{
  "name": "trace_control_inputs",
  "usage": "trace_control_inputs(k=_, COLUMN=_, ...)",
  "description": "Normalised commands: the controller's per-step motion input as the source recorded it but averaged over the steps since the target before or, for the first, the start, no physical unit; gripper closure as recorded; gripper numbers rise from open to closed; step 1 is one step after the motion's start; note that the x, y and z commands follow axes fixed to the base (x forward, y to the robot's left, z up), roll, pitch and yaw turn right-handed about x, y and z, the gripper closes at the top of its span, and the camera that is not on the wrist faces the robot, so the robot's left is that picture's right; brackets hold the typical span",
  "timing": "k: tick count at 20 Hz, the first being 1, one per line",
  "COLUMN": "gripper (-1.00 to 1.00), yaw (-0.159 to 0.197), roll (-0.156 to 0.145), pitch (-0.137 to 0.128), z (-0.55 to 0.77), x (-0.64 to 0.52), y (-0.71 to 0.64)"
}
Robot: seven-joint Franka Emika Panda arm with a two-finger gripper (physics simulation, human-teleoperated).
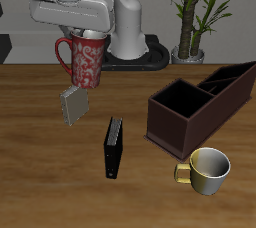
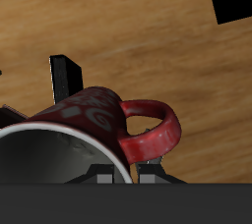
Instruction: Place the red mug into the left desk caddy's right compartment
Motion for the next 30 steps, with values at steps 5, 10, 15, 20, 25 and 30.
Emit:
trace_control_inputs(k=5, gripper=1.0, yaw=0.038, roll=0.018, pitch=-0.001, z=0.17, x=-0.4, y=0.41)
trace_control_inputs(k=10, gripper=1.0, yaw=0.065, roll=0.029, pitch=-0.035, z=0.06, x=-0.32, y=0.43)
trace_control_inputs(k=15, gripper=1.0, yaw=0.091, roll=0.04, pitch=0.007, z=-0.01, x=-0.25, y=0.45)
trace_control_inputs(k=20, gripper=1.0, yaw=0.029, roll=0.04, pitch=-0.024, z=0.07, x=-0.03, y=0.28)
trace_control_inputs(k=25, gripper=1.0, yaw=-0.04, roll=-0.016, pitch=0.011, z=0.06, x=0.1, y=0.27)
trace_control_inputs(k=30, gripper=1.0, yaw=-0.01, roll=-0.019, pitch=-0.031, z=0.07, x=0.04, y=0.35)
